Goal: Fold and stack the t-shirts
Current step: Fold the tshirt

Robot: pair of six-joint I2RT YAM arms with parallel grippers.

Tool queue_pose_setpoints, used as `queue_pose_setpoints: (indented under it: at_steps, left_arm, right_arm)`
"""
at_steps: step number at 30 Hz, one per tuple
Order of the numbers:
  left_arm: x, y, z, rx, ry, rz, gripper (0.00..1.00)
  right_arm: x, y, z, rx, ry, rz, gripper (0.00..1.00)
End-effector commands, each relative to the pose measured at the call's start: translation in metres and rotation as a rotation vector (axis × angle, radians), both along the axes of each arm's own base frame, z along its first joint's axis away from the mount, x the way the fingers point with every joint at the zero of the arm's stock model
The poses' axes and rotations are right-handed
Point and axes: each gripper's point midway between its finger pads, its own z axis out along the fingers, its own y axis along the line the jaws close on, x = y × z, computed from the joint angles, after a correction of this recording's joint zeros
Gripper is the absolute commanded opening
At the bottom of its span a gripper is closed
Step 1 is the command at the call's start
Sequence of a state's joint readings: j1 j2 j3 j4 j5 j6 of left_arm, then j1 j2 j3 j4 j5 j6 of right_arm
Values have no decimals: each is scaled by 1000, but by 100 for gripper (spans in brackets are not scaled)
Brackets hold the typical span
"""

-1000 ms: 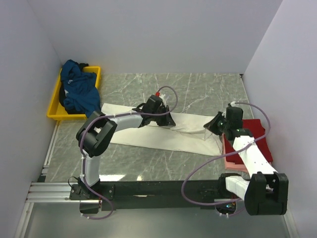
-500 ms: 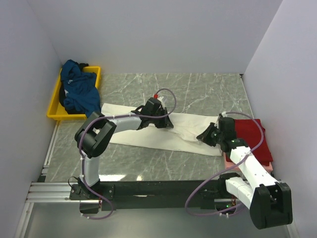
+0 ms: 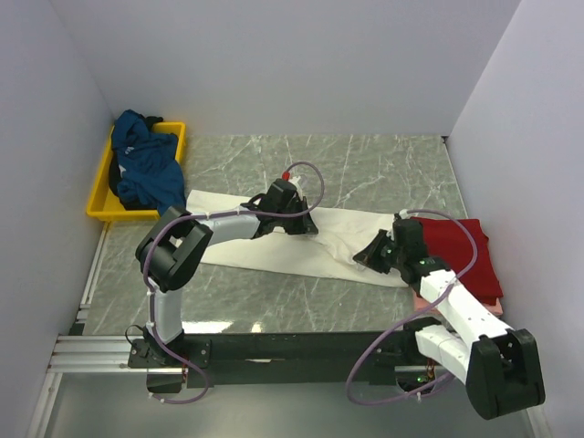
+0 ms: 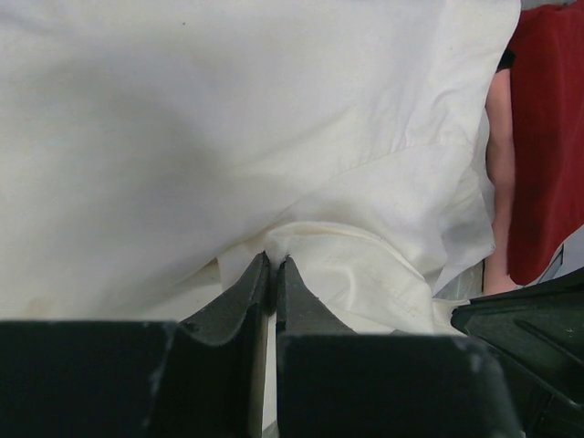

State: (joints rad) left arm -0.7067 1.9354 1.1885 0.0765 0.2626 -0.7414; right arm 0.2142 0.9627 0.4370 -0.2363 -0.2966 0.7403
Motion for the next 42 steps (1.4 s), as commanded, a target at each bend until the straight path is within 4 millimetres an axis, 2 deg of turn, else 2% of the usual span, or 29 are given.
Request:
queue_pose_setpoints:
  at_steps: [1, 12, 16, 20, 30, 34, 37, 38, 39, 41, 42]
  left_arm:
    - [6, -3, 25, -20, -66, -5, 8]
    - [6, 2, 13, 24, -51, 9, 13]
    - [7, 8, 6, 69, -49, 18, 15]
    - [7, 15, -2, 114, -51, 21, 18]
    - [13, 12, -5, 140, -59, 5, 25]
    - [13, 15, -6, 157, -52, 13, 28]
    - [14, 18, -1, 172, -57, 24, 32]
    - [15, 19, 6, 171, -69, 29, 33]
    - [13, 23, 6, 189, -62, 30, 36]
    - [16, 29, 19, 207, -90, 49, 40]
    - [17, 32, 24, 213, -101, 57, 41]
  right_arm:
    - [7, 4, 2, 12, -26, -3, 1]
    - [6, 3, -20, -3, 25, -8, 1]
    - [3, -9, -29, -64, 52, -45, 1]
    - [2, -20, -32, -113, 51, -84, 0]
    - [3, -32, -38, -171, 68, -132, 0]
    - [1, -31, -39, -167, 72, -124, 0]
    - [0, -30, -33, -163, 65, -110, 11]
    - [-2, -30, -30, -165, 70, -107, 24]
    - [0, -31, -22, -165, 43, -112, 33]
    - [4, -33, -8, -166, 9, -121, 46]
    - [1, -34, -4, -172, 16, -125, 49]
